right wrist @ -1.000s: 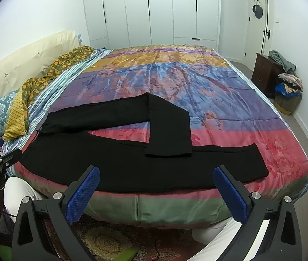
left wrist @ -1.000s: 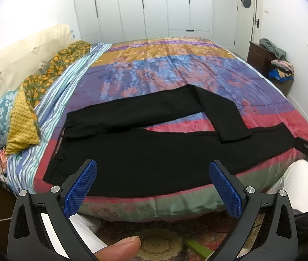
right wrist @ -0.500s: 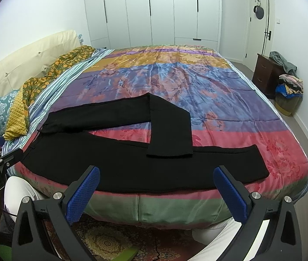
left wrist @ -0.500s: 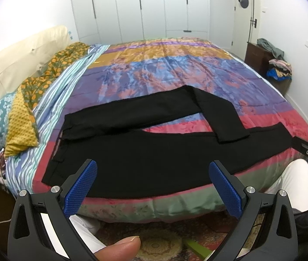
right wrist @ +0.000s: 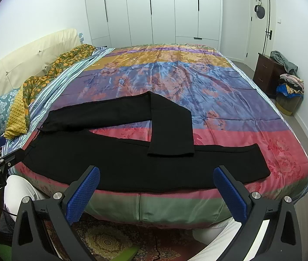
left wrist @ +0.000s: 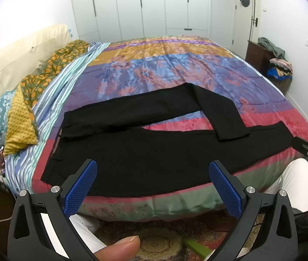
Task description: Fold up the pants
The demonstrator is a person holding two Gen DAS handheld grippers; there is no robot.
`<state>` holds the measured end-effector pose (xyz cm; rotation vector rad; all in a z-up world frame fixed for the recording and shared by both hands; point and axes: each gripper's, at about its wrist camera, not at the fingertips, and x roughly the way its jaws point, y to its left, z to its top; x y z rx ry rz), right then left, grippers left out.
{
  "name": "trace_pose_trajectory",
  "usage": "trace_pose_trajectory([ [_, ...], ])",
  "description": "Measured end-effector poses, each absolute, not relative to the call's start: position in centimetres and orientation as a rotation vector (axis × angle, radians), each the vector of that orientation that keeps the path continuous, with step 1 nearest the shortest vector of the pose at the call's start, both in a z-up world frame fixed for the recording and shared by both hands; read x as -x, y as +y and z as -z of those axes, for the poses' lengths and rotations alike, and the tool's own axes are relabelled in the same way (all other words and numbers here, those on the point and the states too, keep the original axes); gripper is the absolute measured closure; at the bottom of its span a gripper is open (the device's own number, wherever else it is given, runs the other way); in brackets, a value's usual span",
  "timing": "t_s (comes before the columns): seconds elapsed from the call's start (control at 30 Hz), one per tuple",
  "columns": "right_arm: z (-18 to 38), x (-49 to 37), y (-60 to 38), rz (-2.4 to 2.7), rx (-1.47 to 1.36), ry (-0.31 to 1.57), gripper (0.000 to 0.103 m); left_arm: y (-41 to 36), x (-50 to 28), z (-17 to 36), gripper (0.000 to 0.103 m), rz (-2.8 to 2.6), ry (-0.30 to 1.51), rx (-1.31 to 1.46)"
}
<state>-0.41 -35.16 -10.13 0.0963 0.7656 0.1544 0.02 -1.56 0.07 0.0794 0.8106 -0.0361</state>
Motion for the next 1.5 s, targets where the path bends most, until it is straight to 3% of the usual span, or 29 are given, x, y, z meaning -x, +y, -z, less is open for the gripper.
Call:
trace_pose_trajectory([
  [1.5,10.41,0.59,-35.30,-0.151,-0.094,0.762,0.000,-1.45,0.43,-0.41,0.000,0.007,0.764,-0.137],
])
